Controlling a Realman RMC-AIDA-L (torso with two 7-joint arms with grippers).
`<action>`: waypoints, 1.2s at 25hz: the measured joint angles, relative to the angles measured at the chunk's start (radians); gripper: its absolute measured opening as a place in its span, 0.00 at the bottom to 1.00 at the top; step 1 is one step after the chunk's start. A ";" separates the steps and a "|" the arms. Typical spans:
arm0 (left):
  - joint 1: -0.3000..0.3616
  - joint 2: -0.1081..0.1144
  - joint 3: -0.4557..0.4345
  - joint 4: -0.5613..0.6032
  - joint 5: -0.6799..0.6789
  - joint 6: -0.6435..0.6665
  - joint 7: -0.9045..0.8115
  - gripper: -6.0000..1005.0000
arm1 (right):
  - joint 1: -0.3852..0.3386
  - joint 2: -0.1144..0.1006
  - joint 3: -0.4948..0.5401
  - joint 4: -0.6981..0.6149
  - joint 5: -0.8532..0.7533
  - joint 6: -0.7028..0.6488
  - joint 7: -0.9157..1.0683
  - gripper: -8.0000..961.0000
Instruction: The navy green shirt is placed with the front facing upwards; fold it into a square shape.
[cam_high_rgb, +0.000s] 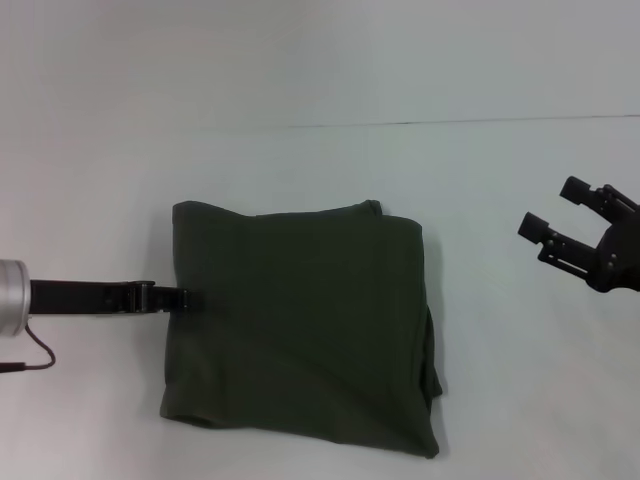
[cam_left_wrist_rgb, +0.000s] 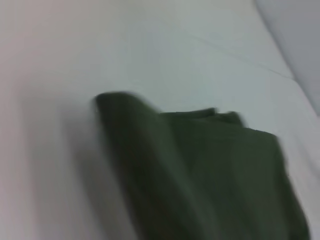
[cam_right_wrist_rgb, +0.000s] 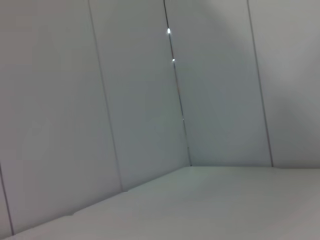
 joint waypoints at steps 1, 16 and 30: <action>0.006 -0.003 -0.004 0.020 -0.011 0.024 0.046 0.29 | 0.000 -0.001 -0.009 -0.005 0.000 0.000 0.006 0.94; 0.327 -0.114 -0.067 0.289 -0.288 0.287 1.064 0.82 | -0.010 0.005 -0.132 -0.166 -0.232 -0.157 0.064 0.94; 0.380 -0.114 -0.212 0.182 -0.130 0.292 1.148 0.93 | -0.089 0.005 -0.123 -0.117 -0.348 -0.047 0.013 0.94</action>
